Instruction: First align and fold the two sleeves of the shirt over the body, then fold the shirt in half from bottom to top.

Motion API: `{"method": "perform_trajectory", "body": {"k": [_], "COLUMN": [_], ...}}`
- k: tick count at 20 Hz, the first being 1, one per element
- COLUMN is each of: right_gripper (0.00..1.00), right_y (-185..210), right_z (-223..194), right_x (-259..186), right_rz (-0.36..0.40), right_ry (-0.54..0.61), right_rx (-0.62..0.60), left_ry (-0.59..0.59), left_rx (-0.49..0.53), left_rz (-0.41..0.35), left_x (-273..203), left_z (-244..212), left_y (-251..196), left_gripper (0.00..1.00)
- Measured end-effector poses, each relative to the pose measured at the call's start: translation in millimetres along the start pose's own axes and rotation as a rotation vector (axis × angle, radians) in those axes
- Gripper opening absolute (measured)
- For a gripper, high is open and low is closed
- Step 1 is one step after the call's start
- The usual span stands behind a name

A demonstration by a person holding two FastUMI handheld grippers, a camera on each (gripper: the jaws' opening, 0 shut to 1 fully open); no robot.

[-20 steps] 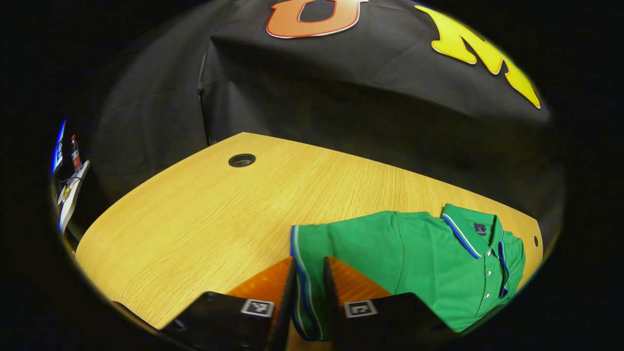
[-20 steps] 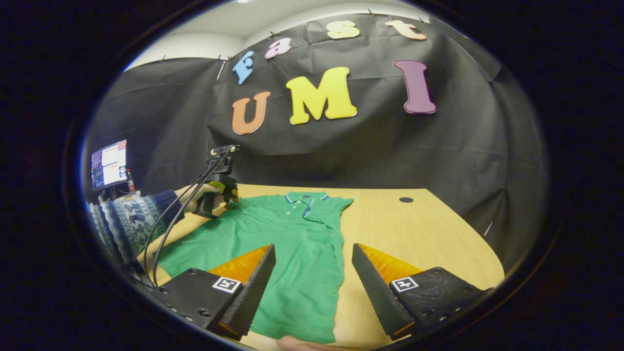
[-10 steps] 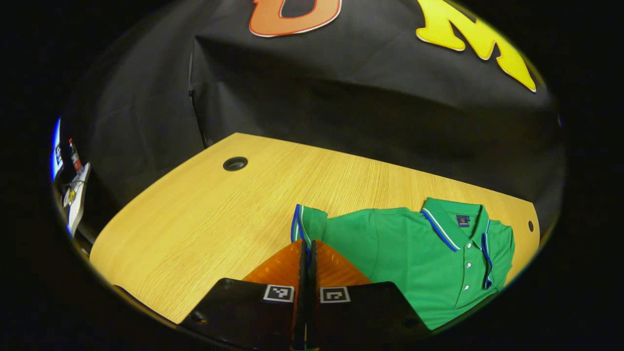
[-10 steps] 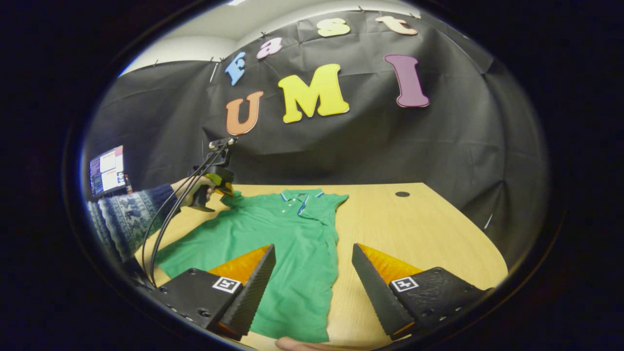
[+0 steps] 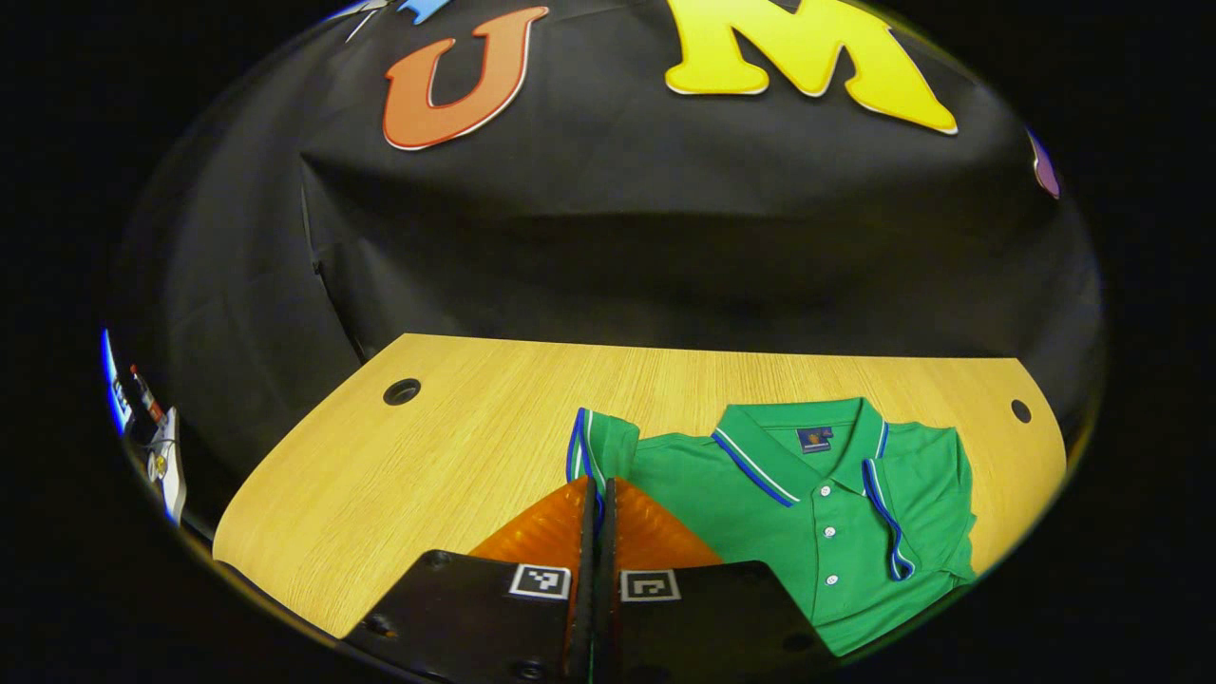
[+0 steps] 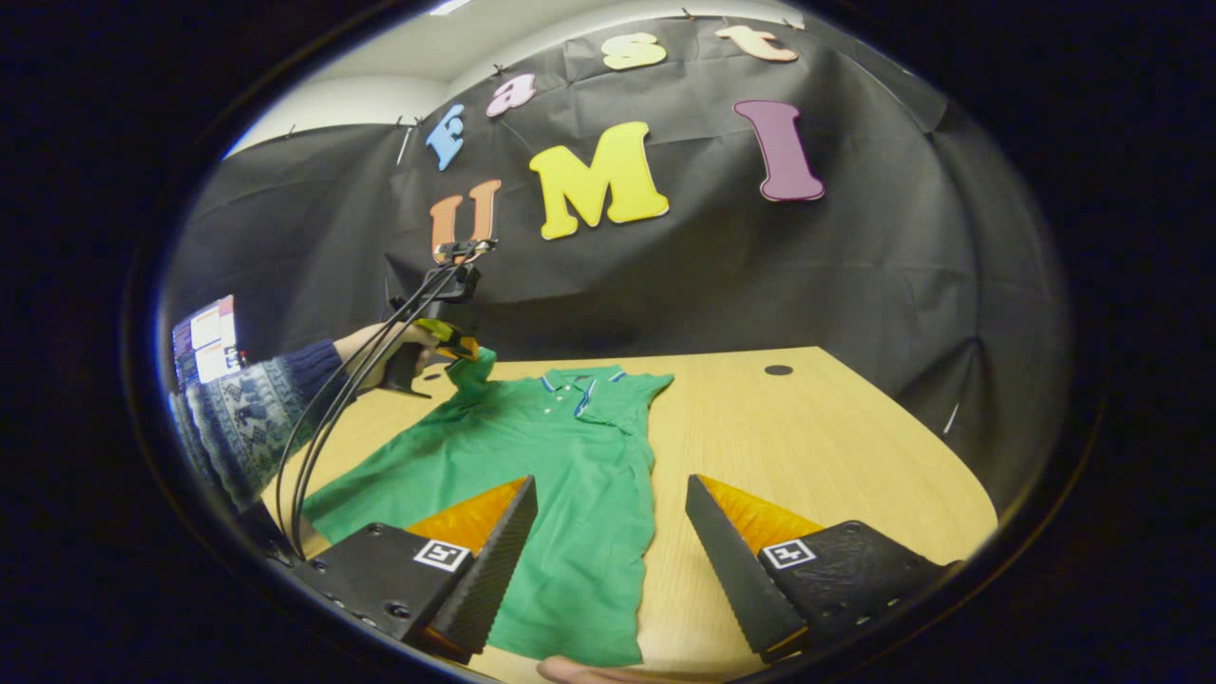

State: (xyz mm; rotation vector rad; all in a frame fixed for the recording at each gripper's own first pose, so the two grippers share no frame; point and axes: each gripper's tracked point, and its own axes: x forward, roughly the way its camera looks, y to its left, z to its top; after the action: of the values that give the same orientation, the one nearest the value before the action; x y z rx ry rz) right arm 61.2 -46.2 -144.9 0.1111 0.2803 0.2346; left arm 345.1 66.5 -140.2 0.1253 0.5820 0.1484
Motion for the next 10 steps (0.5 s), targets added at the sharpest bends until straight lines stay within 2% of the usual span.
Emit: {"method": "perform_trajectory", "body": {"k": [1, 3, 5, 7, 10], "right_gripper": [0.96, 0.96, 0.96, 0.96, 0.96], "right_y": [-2.0, -3.6, -4.9, -5.1, -2.4], "right_z": [-1.3, -2.8, -4.6, -4.6, -3.0], "right_x": [-1.3, -1.8, -4.0, -5.6, -12.8], "right_rz": [-0.005, -0.009, -0.015, -0.021, -0.024], "right_ry": [0.002, 0.007, 0.006, 0.005, -0.001], "right_rx": [0.0, 0.001, 0.0, -0.001, -0.005], "left_ry": [0.004, 0.002, -0.038, -0.069, -0.094], "left_rx": [0.019, 0.001, -0.033, -0.033, -0.023], "left_rz": [-0.008, -0.09, -0.159, -0.155, -0.156], "left_x": [-3.4, -8.8, -22.8, -37.2, -60.0], "left_z": [1.1, 1.5, 12.5, 24.3, 32.7], "left_y": [-9.3, -42.6, -65.6, -67.5, -71.8], "left_gripper": [0.07, 0.13, 0.57, 1.0, 1.0]}}
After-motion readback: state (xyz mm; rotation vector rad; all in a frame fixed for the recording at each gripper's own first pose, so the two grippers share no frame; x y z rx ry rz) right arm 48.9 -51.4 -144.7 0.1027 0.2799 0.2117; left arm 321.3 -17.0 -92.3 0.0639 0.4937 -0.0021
